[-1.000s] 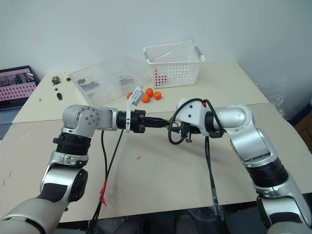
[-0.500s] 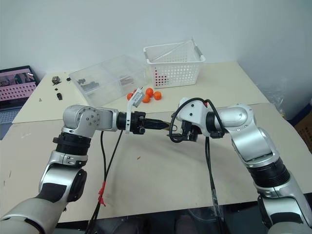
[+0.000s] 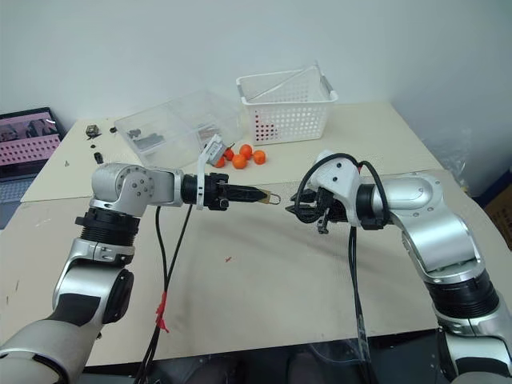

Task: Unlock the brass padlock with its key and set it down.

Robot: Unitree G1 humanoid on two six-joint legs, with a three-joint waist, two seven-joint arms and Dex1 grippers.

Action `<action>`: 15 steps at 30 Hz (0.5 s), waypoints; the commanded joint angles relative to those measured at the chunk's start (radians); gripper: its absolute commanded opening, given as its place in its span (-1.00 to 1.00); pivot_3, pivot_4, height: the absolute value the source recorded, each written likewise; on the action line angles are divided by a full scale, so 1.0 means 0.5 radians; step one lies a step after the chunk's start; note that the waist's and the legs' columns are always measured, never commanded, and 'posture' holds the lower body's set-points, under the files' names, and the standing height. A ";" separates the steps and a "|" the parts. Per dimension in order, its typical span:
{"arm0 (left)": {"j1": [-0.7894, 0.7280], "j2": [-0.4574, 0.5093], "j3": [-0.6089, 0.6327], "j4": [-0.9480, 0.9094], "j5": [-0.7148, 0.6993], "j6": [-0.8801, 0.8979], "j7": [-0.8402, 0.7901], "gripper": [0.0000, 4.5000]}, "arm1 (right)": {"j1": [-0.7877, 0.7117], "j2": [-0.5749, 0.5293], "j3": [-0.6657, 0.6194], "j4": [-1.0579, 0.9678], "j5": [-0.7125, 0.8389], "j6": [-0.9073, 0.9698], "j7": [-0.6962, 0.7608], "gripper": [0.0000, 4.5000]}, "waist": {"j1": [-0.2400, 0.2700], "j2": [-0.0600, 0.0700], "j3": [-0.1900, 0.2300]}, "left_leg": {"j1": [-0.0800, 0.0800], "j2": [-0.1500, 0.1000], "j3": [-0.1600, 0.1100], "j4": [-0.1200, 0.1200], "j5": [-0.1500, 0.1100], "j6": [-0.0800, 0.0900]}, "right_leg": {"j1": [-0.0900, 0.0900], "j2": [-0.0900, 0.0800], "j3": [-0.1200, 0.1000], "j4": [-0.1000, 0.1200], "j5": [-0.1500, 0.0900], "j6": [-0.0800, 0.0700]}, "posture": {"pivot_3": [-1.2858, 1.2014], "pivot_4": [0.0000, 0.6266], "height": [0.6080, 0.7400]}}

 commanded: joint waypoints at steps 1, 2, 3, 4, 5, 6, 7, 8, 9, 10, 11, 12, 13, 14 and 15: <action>-0.073 -0.012 0.033 -0.039 -0.013 -0.015 -0.011 -0.98 | -0.036 0.042 -0.051 -0.026 0.050 0.017 -0.072 -0.99 | 0.000 0.000 0.000 | 0.000 0.002 0.000 -0.001 0.000 0.000 | 0.000 0.001 -0.001 0.000 0.000 0.000 | 0.03 -0.52 1.00; -0.073 -0.021 0.039 -0.041 -0.016 -0.012 -0.005 -0.98 | -0.049 0.054 -0.039 -0.025 0.049 0.017 -0.086 -0.99 | 0.000 0.001 0.000 | 0.001 0.002 0.000 -0.002 0.000 0.000 | 0.000 0.001 -0.001 0.000 0.000 0.000 | 0.03 -0.52 1.00; -0.073 -0.033 0.045 -0.044 -0.020 -0.008 0.004 -0.98 | -0.061 0.067 -0.029 -0.027 0.046 0.018 -0.100 -0.99 | 0.000 0.001 -0.001 | 0.002 0.003 0.000 -0.004 0.000 0.000 | 0.000 0.001 -0.001 0.000 0.000 0.000 | 0.03 -0.52 1.00; -0.073 -0.054 0.057 -0.046 -0.025 -0.007 0.023 -0.98 | -0.074 0.080 -0.021 -0.030 0.045 0.026 -0.114 -0.99 | 0.000 0.002 -0.001 | 0.002 0.004 0.000 -0.005 0.000 -0.001 | 0.000 0.002 -0.001 0.000 0.000 0.000 | 0.03 -0.52 1.00; -0.071 -0.075 0.065 -0.050 -0.028 -0.007 0.041 -0.98 | -0.082 0.091 -0.015 -0.033 0.044 0.032 -0.127 -0.99 | 0.001 0.002 -0.001 | 0.002 0.005 0.000 -0.006 0.000 -0.001 | 0.000 0.002 -0.001 0.000 0.000 0.000 | 0.03 -0.52 1.00; -0.068 -0.093 0.074 -0.055 -0.034 -0.006 0.056 -0.98 | -0.089 0.098 -0.011 -0.036 0.043 0.039 -0.135 -0.99 | 0.002 0.002 -0.002 | 0.002 0.005 -0.001 -0.006 0.001 -0.001 | 0.000 0.002 -0.002 0.000 0.000 0.000 | 0.03 -0.52 1.00; -0.068 -0.110 0.084 -0.058 -0.038 -0.005 0.068 -0.98 | -0.095 0.102 -0.007 -0.037 0.042 0.043 -0.141 -0.99 | 0.002 0.002 -0.002 | 0.002 0.005 -0.001 -0.006 0.001 -0.001 | 0.000 0.002 -0.002 0.000 0.000 0.000 | 0.03 -0.52 1.00; -0.068 -0.125 0.093 -0.059 -0.042 -0.001 0.080 -0.98 | -0.101 0.103 -0.002 -0.036 0.039 0.044 -0.148 -0.99 | 0.002 0.002 -0.002 | 0.002 0.005 -0.001 -0.007 0.001 -0.001 | 0.000 0.002 -0.002 0.000 0.000 0.000 | 0.03 -0.52 1.00; -0.071 -0.140 0.100 -0.059 -0.043 0.001 0.093 -0.98 | -0.110 0.105 0.002 -0.034 0.037 0.048 -0.155 -0.99 | 0.002 0.002 -0.002 | 0.002 0.005 -0.001 -0.007 0.001 -0.001 | 0.000 0.002 -0.002 -0.001 0.000 0.000 | 0.03 -0.52 1.00; -0.073 -0.152 0.104 -0.060 -0.043 0.003 0.103 -0.98 | -0.116 0.105 0.006 -0.032 0.035 0.048 -0.160 -0.99 | 0.001 0.002 -0.002 | 0.002 0.005 -0.001 -0.007 0.001 -0.001 | 0.000 0.002 -0.002 -0.001 0.000 0.000 | 0.03 -0.52 1.00; -0.075 -0.163 0.108 -0.064 -0.043 0.004 0.113 -0.98 | -0.122 0.105 0.009 -0.029 0.034 0.049 -0.163 -0.99 | 0.001 0.003 -0.002 | 0.002 0.005 -0.001 -0.007 0.001 -0.001 | 0.000 0.002 -0.002 -0.001 0.000 0.000 | 0.03 -0.52 1.00; -0.078 -0.176 0.114 -0.068 -0.044 0.004 0.125 -0.98 | -0.127 0.104 0.011 -0.027 0.034 0.049 -0.166 -0.99 | 0.001 0.003 -0.002 | 0.002 0.005 -0.001 -0.007 0.001 -0.001 | 0.000 0.002 -0.002 -0.001 0.000 0.000 | 0.03 -0.52 1.00; -0.080 -0.185 0.119 -0.071 -0.044 0.006 0.135 -0.98 | -0.129 0.103 0.012 -0.025 0.034 0.048 -0.168 -0.99 | 0.001 0.003 -0.002 | 0.002 0.005 0.000 -0.007 0.001 -0.001 | 0.000 0.002 -0.002 -0.001 0.000 0.000 | 0.03 -0.52 1.00; -0.081 -0.192 0.123 -0.074 -0.044 0.008 0.142 -0.98 | -0.130 0.102 0.014 -0.023 0.034 0.047 -0.170 -0.99 | 0.001 0.003 -0.002 | 0.002 0.005 -0.001 -0.008 0.001 -0.001 | 0.000 0.002 -0.002 -0.001 0.000 0.000 | 0.03 -0.52 1.00; -0.082 -0.197 0.127 -0.080 -0.046 0.012 0.150 -0.98 | -0.131 0.100 0.015 -0.021 0.034 0.045 -0.172 -0.99 | 0.001 0.003 -0.002 | 0.003 0.005 -0.001 -0.008 0.001 -0.001 | 0.000 0.002 -0.002 -0.001 0.000 0.000 | 0.03 -0.52 1.00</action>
